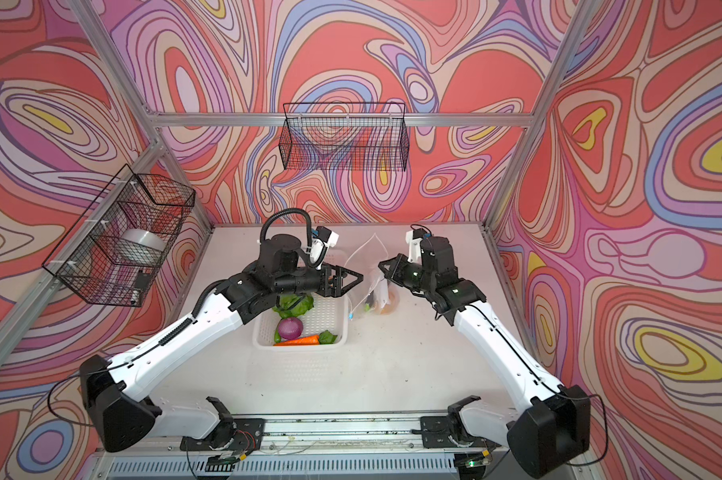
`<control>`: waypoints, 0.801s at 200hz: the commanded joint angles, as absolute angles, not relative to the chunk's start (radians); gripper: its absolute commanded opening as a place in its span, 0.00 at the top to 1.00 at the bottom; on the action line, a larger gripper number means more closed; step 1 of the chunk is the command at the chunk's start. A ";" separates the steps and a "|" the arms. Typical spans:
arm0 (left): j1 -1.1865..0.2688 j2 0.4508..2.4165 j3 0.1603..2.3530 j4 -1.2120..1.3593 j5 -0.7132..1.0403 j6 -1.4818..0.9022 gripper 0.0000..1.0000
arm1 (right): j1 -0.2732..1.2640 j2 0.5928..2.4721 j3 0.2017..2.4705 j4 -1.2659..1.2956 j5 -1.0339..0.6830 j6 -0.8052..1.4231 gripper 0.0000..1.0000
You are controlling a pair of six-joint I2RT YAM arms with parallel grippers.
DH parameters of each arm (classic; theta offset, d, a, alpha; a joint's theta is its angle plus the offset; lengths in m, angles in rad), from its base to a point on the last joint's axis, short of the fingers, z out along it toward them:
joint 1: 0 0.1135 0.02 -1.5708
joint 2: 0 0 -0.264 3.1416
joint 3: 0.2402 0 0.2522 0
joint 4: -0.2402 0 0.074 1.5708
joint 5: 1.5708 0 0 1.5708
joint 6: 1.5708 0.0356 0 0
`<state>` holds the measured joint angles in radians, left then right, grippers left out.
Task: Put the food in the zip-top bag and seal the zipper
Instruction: 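Move the left gripper back over the basket toward the orange pepper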
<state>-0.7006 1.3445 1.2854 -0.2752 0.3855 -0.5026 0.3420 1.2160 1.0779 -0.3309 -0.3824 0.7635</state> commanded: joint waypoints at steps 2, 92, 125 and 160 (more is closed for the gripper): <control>-0.678 1.300 1.260 -0.363 0.170 -0.400 0.26 | 0.347 1.202 1.080 -0.363 -0.332 0.732 1.00; -0.588 1.505 1.302 -0.481 0.110 -0.031 0.31 | 0.347 1.151 1.078 -0.420 -0.280 0.711 1.00; -0.581 1.671 1.382 -0.572 0.103 0.145 0.28 | 0.347 1.140 1.069 -0.420 -0.278 0.710 1.00; -0.581 1.833 1.460 -0.617 0.084 0.226 0.29 | 0.347 1.129 1.065 -0.426 -0.272 0.709 1.00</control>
<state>-0.5842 1.7584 1.4136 -0.5354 0.0982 0.0998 0.3420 1.1538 1.0771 -0.4206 -0.2932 0.7231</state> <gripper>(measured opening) 0.714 0.044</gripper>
